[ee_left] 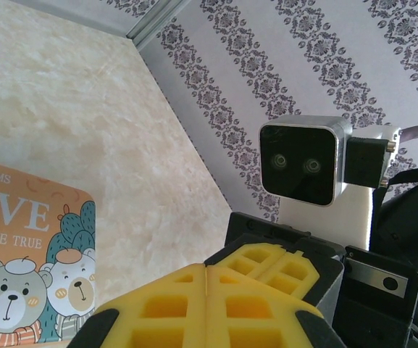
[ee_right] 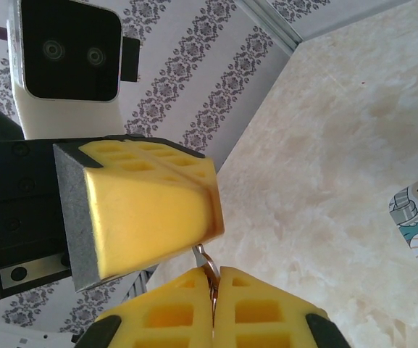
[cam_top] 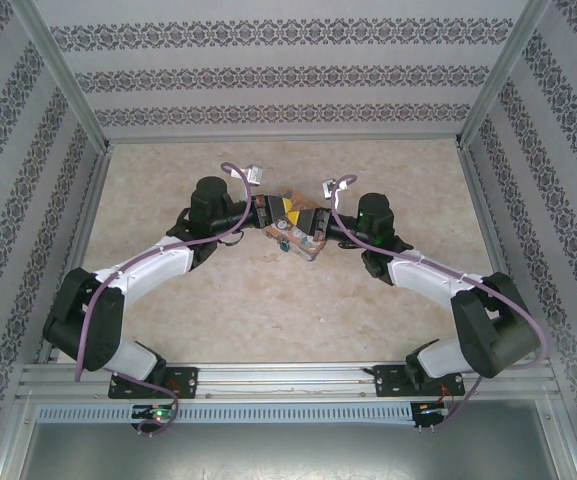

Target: Unlock the padlock with the key

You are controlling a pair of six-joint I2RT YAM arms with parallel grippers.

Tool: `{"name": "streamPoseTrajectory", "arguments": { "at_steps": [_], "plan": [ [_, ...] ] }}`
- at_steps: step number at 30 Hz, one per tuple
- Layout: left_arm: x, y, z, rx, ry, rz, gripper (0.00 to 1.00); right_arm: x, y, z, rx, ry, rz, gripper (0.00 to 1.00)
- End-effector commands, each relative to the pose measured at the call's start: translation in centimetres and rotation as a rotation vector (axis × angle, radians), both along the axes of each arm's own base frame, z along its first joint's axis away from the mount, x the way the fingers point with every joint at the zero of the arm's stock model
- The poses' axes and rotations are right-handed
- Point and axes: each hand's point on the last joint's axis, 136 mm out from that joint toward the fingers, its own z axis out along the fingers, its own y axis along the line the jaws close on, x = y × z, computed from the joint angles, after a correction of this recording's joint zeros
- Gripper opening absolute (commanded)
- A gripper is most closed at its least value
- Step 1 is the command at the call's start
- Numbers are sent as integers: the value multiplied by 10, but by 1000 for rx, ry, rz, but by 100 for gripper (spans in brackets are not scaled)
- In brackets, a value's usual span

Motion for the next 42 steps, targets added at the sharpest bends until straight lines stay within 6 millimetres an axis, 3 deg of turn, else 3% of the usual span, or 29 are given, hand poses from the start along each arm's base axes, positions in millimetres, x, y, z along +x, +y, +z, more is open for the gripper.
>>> {"name": "streamPoseTrajectory", "arguments": {
  "at_steps": [1, 8, 12, 17, 32, 42],
  "plan": [
    [3, 8, 7, -6, -36, 14, 14, 0, -5, 5, -4, -37, -17, 0],
    [6, 28, 5, 49, -53, 78, 50, 5, -14, -14, -64, -16, -66, 0],
    [9, 49, -13, 111, -38, 149, 62, 9, -20, -37, -128, 26, -89, 0],
    [6, 70, -53, 181, 11, 200, 65, 17, -28, -64, -165, 91, -115, 0],
    [-9, 46, -136, 292, -36, 13, 69, 29, -51, -125, -204, 247, -178, 0],
    [1, 34, -158, 323, -66, -39, 68, 28, -52, -148, -234, 280, -178, 0]
  ]
}}
